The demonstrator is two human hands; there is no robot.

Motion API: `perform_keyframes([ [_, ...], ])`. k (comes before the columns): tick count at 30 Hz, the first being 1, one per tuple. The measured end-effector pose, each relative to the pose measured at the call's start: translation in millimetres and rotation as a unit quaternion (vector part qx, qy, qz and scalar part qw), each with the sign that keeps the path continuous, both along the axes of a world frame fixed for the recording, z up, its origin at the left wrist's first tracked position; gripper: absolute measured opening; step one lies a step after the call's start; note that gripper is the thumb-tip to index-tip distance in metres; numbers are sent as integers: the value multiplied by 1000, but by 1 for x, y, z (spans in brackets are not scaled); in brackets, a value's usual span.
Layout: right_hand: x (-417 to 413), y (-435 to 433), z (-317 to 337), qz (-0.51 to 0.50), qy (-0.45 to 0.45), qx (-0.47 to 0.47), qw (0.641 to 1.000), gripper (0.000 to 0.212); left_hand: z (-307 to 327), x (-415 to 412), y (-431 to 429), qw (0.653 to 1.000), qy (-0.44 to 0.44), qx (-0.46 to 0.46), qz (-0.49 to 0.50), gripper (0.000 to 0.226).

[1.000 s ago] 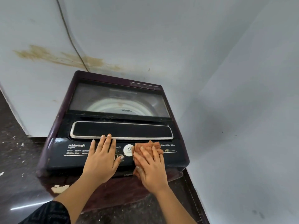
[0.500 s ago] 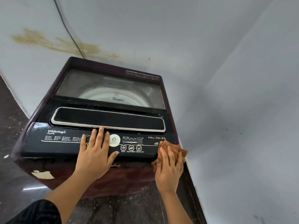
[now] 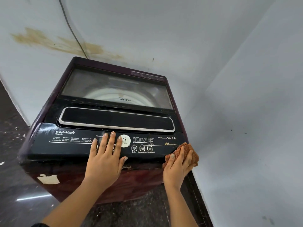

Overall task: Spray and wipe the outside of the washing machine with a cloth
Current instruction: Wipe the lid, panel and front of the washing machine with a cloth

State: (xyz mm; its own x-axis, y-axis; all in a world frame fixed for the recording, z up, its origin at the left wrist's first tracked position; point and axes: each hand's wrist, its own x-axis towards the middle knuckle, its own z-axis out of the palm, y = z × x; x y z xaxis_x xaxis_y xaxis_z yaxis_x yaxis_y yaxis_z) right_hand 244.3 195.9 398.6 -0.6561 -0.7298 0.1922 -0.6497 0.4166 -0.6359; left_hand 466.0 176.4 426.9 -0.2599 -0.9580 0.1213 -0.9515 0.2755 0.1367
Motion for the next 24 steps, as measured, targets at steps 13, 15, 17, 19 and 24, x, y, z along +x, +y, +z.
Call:
perform_keyframes([
  [13, -2, 1, -48, 6, 141, -187, 972, 55, -44, -15, 2, 979, 82, -188, -2, 52],
  [15, -9, -5, -56, 11, 165, -230, 959, 55, -50, -16, -3, 965, 94, -243, 7, 50],
  [17, -15, -9, -70, 17, 189, -272, 943, 54, -60, -19, -7, 949, 102, -297, 14, 49],
  [19, -23, -15, -80, 19, 220, -313, 924, 55, -69, -20, -13, 933, 100, -346, 17, 51],
  [24, -24, -24, -100, -19, 211, -363, 907, 57, -98, -17, -10, 890, 86, -448, 16, 54],
])
